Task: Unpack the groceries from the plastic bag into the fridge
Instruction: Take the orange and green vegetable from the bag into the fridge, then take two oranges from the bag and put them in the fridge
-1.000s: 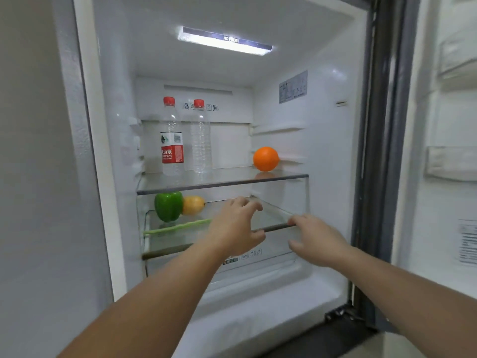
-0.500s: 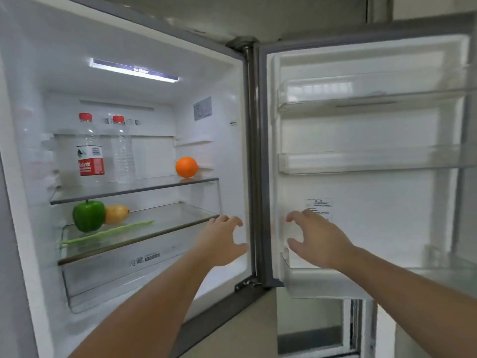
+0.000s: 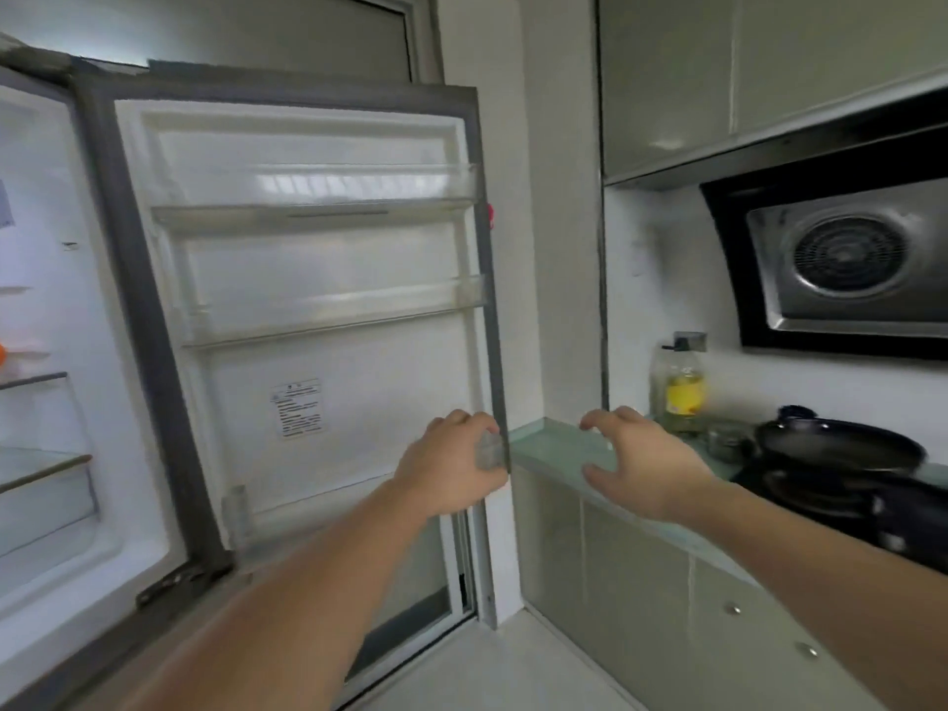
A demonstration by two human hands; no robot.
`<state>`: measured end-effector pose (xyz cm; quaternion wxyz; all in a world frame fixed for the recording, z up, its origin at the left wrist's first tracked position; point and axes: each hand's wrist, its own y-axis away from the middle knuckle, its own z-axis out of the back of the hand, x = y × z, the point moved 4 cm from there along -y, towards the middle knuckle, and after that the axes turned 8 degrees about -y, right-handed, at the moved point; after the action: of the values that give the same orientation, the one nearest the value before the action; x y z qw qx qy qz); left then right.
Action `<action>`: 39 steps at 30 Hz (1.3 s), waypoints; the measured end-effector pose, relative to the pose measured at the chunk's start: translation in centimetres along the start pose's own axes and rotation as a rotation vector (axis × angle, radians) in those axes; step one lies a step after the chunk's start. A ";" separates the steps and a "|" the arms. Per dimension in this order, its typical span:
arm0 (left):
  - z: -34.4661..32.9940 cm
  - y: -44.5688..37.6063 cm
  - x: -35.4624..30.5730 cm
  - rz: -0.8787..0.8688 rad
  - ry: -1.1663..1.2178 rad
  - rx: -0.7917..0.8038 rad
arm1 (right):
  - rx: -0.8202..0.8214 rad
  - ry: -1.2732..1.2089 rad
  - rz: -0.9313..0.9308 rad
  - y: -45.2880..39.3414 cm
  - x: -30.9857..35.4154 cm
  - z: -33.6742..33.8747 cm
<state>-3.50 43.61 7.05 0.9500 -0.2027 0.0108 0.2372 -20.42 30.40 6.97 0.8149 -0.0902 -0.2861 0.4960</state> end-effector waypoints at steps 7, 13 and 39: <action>-6.5 -6.9 -14.3 -0.299 0.086 0.066 | -0.113 0.147 -0.327 6.6 -12.9 7.9; -10.5 -11.3 -27.4 -0.617 0.232 0.098 | -0.265 0.311 -0.646 14.0 -20.6 15.5; -5.8 20.2 -67.2 -1.578 0.613 0.365 | -0.680 0.673 -1.593 57.8 -7.7 29.3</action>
<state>-71.91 27.60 1.86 0.8099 -0.0503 0.1607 -0.5619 -83.15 48.17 3.18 0.8850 -0.2403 -0.1423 -0.3727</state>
